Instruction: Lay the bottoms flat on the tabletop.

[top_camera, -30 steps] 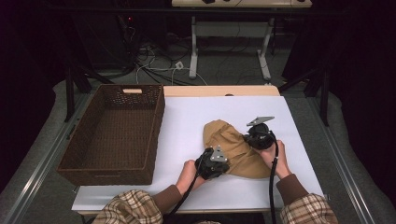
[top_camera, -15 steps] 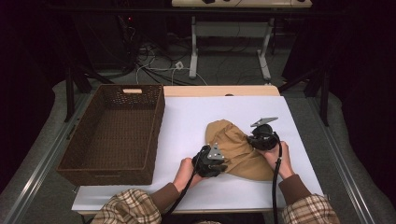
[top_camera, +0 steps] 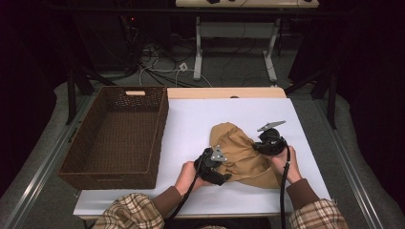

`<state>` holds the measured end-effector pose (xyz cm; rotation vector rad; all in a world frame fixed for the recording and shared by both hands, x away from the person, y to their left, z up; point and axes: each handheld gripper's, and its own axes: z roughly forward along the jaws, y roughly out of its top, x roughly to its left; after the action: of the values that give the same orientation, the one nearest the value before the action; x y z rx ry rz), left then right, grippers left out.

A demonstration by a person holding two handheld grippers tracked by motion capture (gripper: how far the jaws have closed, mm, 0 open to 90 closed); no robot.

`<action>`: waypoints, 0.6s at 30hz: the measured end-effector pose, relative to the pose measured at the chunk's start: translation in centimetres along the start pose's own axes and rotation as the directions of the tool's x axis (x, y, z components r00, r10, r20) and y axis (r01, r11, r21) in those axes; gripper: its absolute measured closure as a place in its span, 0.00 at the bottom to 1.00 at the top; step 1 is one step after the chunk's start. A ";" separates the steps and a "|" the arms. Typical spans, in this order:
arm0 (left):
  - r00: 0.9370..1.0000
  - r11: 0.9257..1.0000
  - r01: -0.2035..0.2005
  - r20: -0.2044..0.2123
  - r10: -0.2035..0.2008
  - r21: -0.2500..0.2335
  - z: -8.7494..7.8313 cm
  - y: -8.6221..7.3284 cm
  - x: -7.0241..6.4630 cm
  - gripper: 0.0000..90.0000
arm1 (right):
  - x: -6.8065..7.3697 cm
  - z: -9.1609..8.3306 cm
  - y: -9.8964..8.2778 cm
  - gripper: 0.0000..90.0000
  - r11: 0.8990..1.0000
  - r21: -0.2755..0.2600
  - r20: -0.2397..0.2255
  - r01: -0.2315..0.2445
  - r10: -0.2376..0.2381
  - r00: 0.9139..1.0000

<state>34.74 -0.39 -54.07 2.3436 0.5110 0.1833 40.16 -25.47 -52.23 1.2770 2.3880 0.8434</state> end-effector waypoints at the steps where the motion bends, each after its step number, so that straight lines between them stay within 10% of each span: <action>1: 1.000 1.000 0.001 -0.005 -0.001 -0.002 0.0 0.0 0.1 0.34 | 0.1 -0.2 0.1 0.97 1.000 -0.008 -0.001 0.001 -0.001 1.000; 11: 0.998 0.999 0.032 -0.063 -0.031 0.014 0.1 -0.5 1.4 0.28 | 1.1 -2.5 0.7 0.96 0.996 -0.085 -0.025 0.011 -0.014 1.000; 18: 0.997 0.999 0.023 -0.080 -0.019 0.048 0.5 -0.5 0.9 0.30 | 1.0 -1.4 0.4 0.85 0.999 -0.045 -0.017 0.006 -0.007 1.000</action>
<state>35.58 0.04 -54.78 2.3849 0.5852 0.2573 39.16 -24.99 -50.85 1.2487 2.3713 0.9049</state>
